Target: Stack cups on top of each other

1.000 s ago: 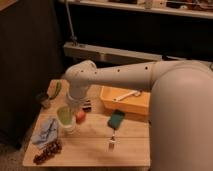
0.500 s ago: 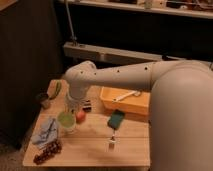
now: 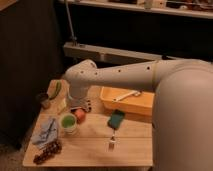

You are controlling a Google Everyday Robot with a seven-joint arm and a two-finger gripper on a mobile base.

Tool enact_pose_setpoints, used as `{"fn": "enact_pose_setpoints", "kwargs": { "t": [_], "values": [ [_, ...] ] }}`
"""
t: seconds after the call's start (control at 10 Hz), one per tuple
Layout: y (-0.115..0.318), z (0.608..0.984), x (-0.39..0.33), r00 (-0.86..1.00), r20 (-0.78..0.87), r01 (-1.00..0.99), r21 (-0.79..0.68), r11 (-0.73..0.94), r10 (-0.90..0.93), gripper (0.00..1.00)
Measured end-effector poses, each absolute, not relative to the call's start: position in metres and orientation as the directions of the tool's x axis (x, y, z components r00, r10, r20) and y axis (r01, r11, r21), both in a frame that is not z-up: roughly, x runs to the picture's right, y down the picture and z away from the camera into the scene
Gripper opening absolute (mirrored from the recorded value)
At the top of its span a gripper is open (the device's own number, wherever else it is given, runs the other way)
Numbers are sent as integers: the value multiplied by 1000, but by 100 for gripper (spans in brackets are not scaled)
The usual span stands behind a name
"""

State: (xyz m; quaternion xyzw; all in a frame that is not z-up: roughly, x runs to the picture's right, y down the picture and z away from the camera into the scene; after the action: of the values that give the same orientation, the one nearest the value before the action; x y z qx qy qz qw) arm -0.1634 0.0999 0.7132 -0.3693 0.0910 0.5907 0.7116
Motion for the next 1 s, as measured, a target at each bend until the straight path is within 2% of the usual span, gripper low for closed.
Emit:
{"fn": "enact_pose_setpoints", "kwargs": {
  "t": [0.6, 1.0],
  "values": [
    [99, 714, -166, 293, -564, -905, -424, 33, 772, 80],
    [67, 730, -208, 344, -519, -876, -477, 68, 783, 80]
  ]
}}
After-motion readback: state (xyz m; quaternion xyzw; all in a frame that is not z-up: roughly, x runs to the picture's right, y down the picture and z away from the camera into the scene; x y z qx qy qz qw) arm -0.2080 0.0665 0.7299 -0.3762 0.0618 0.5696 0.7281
